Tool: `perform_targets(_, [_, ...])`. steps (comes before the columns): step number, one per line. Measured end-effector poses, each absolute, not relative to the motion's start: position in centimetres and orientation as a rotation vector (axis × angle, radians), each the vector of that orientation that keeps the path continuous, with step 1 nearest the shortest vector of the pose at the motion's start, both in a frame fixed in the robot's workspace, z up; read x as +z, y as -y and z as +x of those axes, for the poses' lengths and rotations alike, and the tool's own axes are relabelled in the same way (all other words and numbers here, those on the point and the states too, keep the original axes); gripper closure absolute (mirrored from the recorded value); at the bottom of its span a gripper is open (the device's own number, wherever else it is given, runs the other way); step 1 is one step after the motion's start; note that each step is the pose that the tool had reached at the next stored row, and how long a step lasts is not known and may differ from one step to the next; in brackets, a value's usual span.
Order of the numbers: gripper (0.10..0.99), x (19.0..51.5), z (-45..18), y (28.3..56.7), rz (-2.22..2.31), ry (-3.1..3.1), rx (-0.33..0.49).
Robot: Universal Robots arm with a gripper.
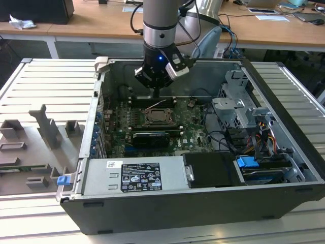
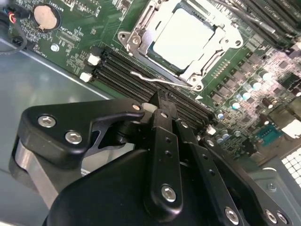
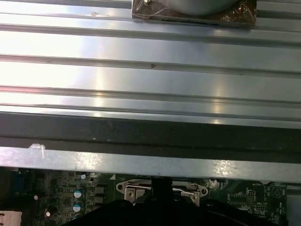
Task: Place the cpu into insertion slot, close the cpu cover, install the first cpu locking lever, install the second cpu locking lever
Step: 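Install the first cpu locking lever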
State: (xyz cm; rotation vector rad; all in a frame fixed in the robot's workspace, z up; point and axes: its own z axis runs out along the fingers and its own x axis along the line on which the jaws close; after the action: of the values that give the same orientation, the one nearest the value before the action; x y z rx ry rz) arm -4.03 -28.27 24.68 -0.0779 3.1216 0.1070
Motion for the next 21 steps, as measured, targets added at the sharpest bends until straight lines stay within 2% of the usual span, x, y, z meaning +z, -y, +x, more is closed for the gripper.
perform_targets(21, [0.98, 22.4, -2.9, 28.5, -0.075, -3.121, 0.129])
